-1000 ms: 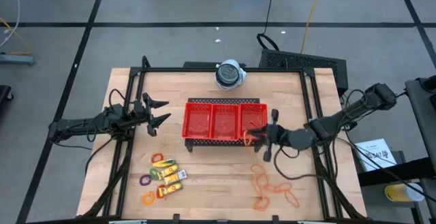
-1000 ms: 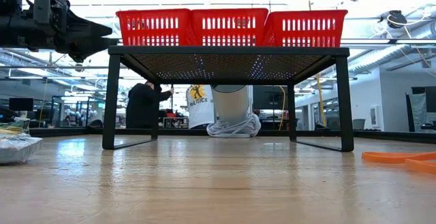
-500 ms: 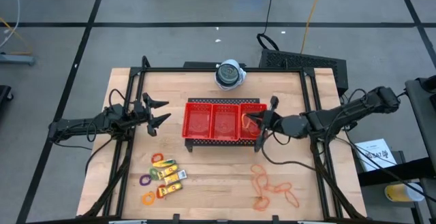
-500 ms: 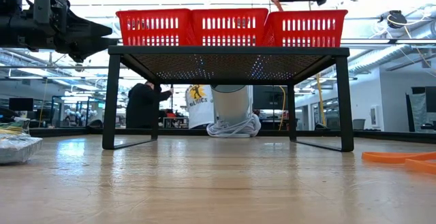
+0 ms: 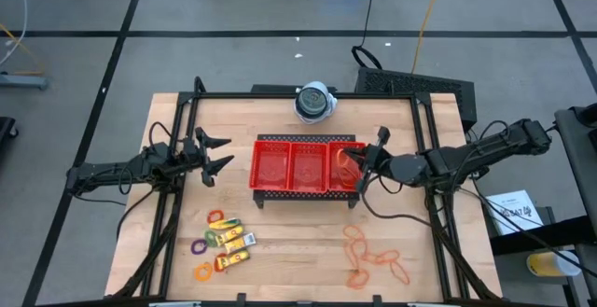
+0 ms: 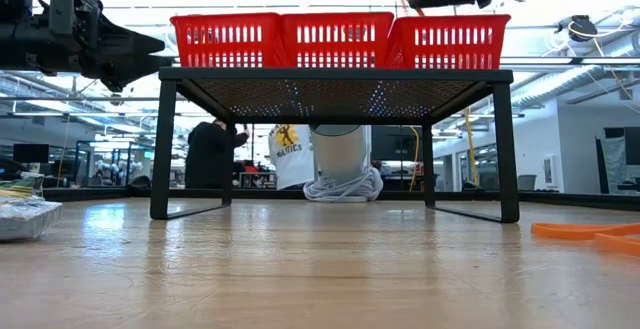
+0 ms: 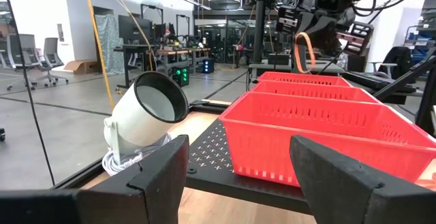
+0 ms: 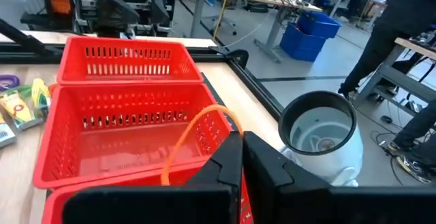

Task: Pick & Place Office Desk Supplies
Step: Put the orange rubber band into the right red bin

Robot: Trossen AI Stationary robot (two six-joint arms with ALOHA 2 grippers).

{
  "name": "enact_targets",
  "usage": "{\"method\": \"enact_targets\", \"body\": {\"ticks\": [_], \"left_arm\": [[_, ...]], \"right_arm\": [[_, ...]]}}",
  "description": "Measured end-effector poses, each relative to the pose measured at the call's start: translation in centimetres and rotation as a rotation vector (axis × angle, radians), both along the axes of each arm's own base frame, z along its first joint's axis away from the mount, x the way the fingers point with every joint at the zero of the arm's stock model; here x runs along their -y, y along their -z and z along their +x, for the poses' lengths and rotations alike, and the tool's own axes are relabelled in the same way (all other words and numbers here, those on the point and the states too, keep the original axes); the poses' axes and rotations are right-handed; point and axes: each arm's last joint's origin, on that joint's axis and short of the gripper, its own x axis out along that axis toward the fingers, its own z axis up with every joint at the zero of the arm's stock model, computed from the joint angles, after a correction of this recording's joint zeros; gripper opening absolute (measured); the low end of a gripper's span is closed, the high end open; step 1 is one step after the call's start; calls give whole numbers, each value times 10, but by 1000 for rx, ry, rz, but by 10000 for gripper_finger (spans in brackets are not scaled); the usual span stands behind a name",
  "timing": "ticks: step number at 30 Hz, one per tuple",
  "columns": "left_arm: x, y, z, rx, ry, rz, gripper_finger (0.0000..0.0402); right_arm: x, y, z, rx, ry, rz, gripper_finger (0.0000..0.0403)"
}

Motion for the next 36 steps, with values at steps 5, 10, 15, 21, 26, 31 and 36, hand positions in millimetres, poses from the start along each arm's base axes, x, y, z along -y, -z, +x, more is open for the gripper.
{"method": "enact_targets", "body": {"ticks": [5,10,15,21,26,31,36], "left_arm": [[0,0,0,0,0,0,267],[0,0,0,0,0,0,267],[0,0,0,0,0,0,267],[0,0,0,0,0,0,267],[0,0,0,0,0,0,267],[0,0,0,0,0,0,267],[0,0,0,0,0,0,267]], "right_arm": [[3,3,0,-29,18,-10,0],[3,2,-1,-29,33,-24,0],[3,2,-1,-30,34,-23,0],[3,3,-1,-32,34,-24,0],[3,3,-1,-27,37,-14,14],[3,3,-1,-27,37,-15,38],[3,3,-1,-27,39,-15,66]]}}
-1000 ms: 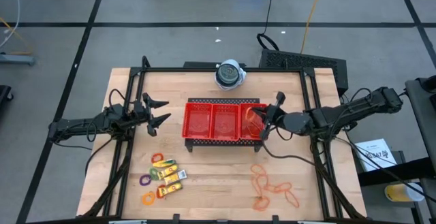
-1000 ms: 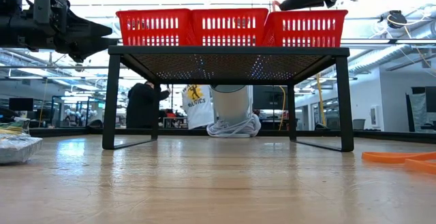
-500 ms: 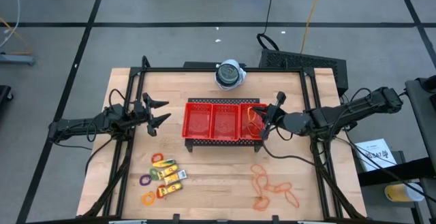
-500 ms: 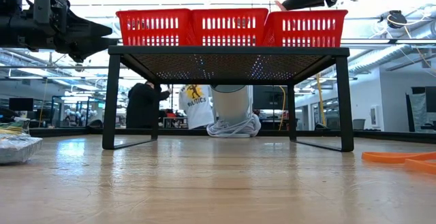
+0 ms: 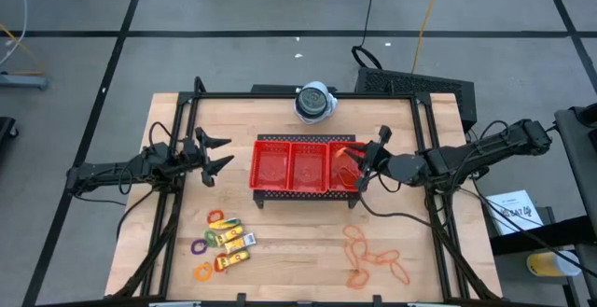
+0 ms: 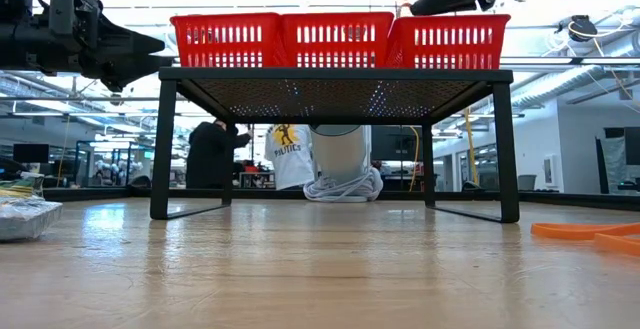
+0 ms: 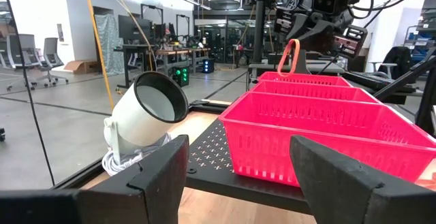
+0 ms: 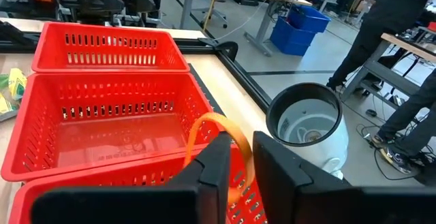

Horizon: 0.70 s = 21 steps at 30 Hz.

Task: Pick & Place Office Desk Supplies
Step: Put the orange rubber band into the right red bin

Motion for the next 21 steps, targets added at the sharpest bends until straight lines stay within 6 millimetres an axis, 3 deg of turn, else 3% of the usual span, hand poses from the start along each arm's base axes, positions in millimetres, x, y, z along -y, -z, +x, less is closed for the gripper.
{"method": "enact_targets", "body": {"ticks": [9,21], "left_arm": [[0,0,0,0,0,0,267],[0,0,0,0,0,0,267]], "right_arm": [[0,1,0,-9,-5,-1,99],[0,5,-2,7,28,88,110]]}}
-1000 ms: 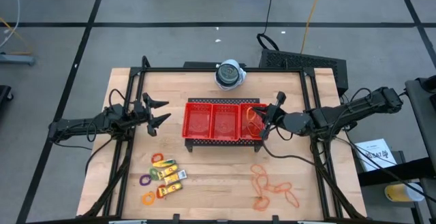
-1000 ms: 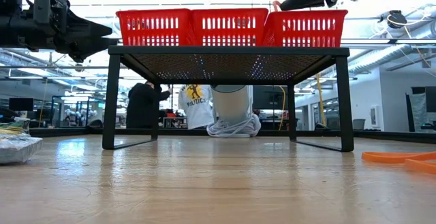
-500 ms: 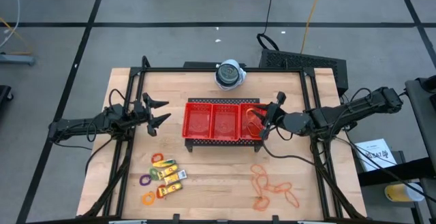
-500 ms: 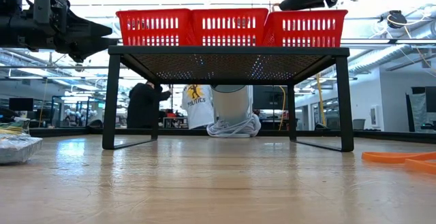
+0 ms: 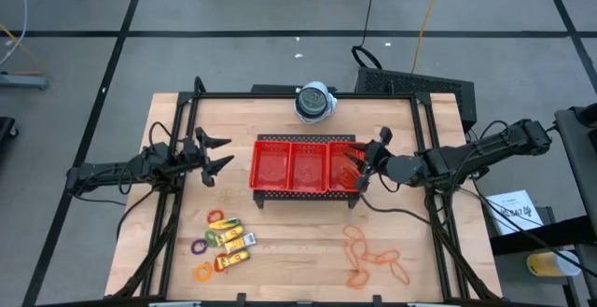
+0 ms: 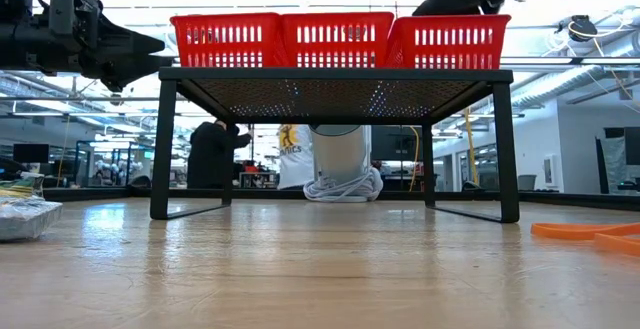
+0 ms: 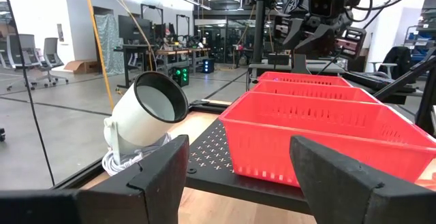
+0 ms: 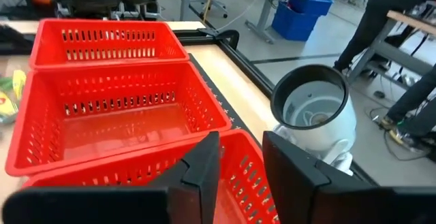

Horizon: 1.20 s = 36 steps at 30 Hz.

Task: Pick & Place Office Desk Supplies
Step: Put the orange rubber band into the right red bin

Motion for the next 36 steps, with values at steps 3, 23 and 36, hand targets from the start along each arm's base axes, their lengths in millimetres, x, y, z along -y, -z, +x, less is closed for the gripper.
{"method": "enact_targets", "body": {"ticks": [3,23,36], "left_arm": [[0,0,0,0,0,0,267],[0,0,0,0,0,0,267],[0,0,0,-1,0,0,267]], "right_arm": [[-1,0,0,6,-1,8,120],[-96,-45,-10,488,-945,62,178],[-191,-48,-18,266,-930,-31,213]]}}
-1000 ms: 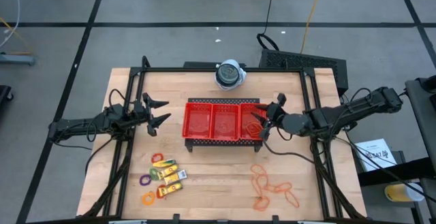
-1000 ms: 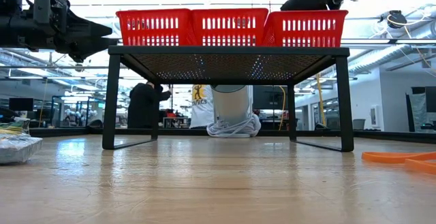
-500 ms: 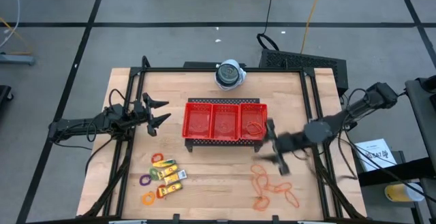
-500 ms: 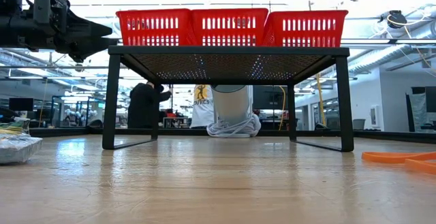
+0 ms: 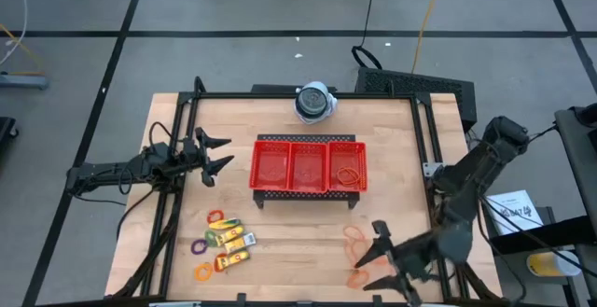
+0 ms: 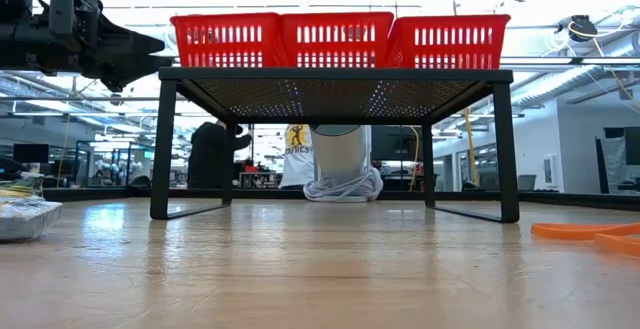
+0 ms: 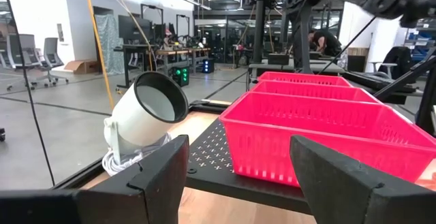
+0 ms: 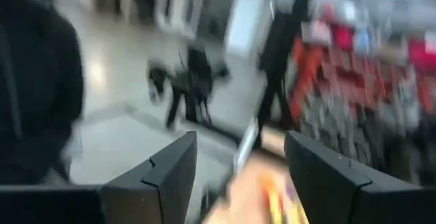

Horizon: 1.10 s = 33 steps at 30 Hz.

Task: Pick & Place Office Desk Supplies
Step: Put the orange rubber band into the right red bin

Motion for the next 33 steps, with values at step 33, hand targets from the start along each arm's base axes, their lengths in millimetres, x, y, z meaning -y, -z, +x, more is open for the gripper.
{"method": "enact_targets", "body": {"ticks": [33], "left_arm": [[0,0,0,0,0,0,267]], "right_arm": [[44,172,10,-984,460,-10,169]]}}
